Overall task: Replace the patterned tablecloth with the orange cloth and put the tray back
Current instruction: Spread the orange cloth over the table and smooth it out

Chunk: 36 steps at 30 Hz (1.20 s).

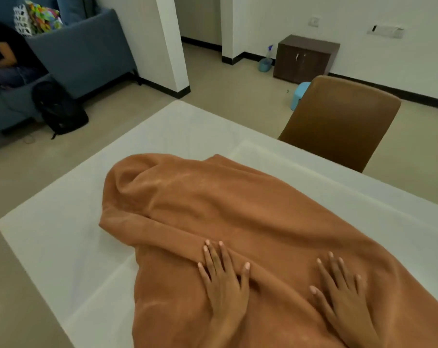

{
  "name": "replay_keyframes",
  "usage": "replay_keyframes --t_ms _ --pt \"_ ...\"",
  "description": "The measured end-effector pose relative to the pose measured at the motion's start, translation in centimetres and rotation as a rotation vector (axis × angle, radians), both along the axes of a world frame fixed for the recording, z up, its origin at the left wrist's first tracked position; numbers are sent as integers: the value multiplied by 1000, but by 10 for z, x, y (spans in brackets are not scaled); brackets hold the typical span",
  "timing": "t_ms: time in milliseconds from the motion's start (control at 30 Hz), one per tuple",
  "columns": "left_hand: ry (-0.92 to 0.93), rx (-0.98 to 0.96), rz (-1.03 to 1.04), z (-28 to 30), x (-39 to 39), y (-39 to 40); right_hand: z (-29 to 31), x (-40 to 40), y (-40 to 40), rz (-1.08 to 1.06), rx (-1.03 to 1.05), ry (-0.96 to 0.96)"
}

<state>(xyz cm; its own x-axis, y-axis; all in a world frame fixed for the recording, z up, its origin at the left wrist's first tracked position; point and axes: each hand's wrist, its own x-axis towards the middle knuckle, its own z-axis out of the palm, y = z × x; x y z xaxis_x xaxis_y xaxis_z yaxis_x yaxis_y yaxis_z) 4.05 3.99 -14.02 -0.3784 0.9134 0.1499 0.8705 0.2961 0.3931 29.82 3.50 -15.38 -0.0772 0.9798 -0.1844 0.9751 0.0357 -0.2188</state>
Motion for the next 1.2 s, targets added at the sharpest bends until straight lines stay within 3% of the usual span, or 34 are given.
replay_keyframes --t_ms 100,400,533,633,733,900,1033,1200 --pt "-2 -164 -63 -40 1 -17 -14 -6 -7 84 -10 -40" --pt "73 -135 -293 -44 -52 105 -14 -61 57 -58 11 50" --pt "139 -291 -374 -34 -75 152 10 -62 69 55 -54 274" --pt "41 -234 -285 -17 -53 111 26 -29 24 103 123 248" --pt "-7 -44 -259 -13 0 14 12 19 -38 -51 193 157" --pt "-47 -204 -255 -32 59 -113 -10 66 -131 -182 46 36" --pt "20 -285 -257 -36 50 -128 -16 78 -154 -168 5 17" --pt "46 -250 -365 -37 13 -107 -14 81 -165 -25 24 7"
